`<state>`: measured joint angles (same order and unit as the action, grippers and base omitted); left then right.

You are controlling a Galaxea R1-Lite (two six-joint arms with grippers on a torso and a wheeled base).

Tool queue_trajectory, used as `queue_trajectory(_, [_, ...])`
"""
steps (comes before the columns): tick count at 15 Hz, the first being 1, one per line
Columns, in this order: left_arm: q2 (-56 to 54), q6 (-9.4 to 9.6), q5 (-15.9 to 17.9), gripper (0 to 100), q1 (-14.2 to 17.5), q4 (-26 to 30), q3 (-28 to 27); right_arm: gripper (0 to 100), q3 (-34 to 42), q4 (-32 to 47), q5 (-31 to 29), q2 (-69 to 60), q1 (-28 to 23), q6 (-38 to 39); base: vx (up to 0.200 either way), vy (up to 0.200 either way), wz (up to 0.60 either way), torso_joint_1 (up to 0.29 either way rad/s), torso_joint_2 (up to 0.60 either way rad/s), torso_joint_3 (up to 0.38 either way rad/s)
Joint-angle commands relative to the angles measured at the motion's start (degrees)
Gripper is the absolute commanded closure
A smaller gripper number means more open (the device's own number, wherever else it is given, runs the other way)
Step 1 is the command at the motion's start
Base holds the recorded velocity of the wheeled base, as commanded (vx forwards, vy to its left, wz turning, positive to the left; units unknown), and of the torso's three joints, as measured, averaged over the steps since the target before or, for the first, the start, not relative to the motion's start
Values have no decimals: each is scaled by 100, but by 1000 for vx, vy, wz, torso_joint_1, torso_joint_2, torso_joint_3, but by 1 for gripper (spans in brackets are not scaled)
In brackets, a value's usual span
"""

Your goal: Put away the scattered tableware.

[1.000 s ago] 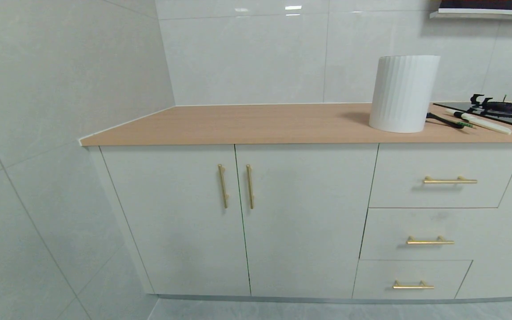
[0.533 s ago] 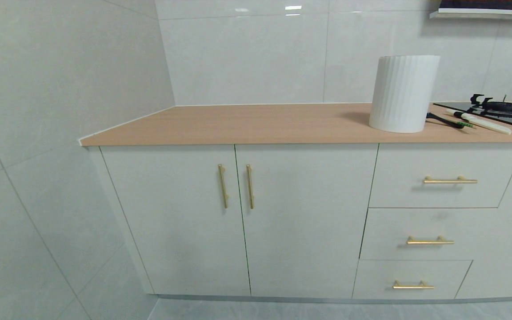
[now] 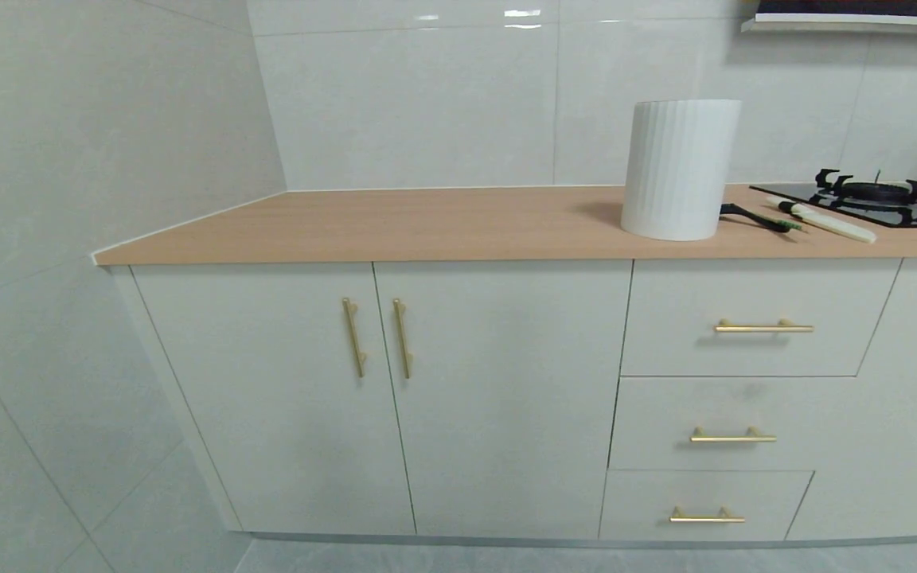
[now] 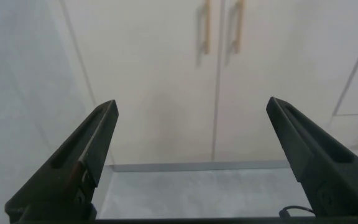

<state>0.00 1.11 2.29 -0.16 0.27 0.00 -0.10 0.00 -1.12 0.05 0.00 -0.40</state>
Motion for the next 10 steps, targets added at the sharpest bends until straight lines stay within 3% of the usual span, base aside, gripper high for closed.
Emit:
queue_trajectory(1, [0,3,-1,0,-2,0,0,0,1,0,-2,4,0,-4,0,-200,0,2,-2,7])
queue_trajectory(9, [0,3,-1,0,-2,0,0,0,1,0,-2,4,0,-4,0,-200,0,1,2,2])
queue_trajectory(10, [0,3,-1,0,-2,0,0,0,1,0,-2,13,0,-4,0,0,0,0,0,0])
